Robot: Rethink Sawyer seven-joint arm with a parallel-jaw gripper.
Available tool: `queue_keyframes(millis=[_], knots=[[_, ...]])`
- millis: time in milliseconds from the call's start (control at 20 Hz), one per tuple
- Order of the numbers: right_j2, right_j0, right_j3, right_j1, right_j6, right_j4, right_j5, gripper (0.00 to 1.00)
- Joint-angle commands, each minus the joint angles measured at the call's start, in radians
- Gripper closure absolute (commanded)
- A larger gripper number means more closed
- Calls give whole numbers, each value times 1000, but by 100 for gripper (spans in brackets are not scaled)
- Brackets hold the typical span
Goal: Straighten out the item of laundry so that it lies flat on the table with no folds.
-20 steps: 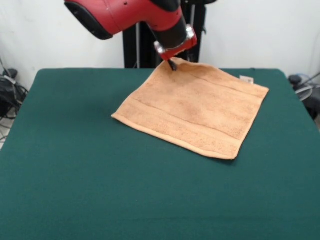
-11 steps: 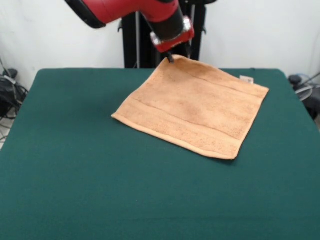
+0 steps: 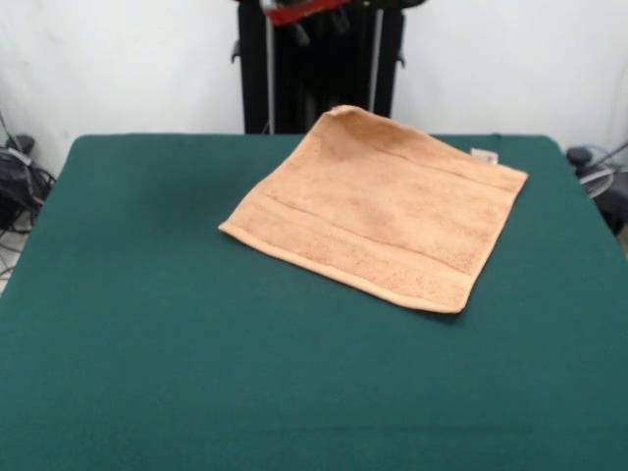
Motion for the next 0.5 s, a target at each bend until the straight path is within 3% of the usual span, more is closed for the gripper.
queue_keyframes(millis=[50,350,500], knots=[[98,-1,6,-87,-127,64,110,0],[71,16,-6,-35,-99,13,35,0],[28,47,-6,-11,-31,-47,-81,0]])
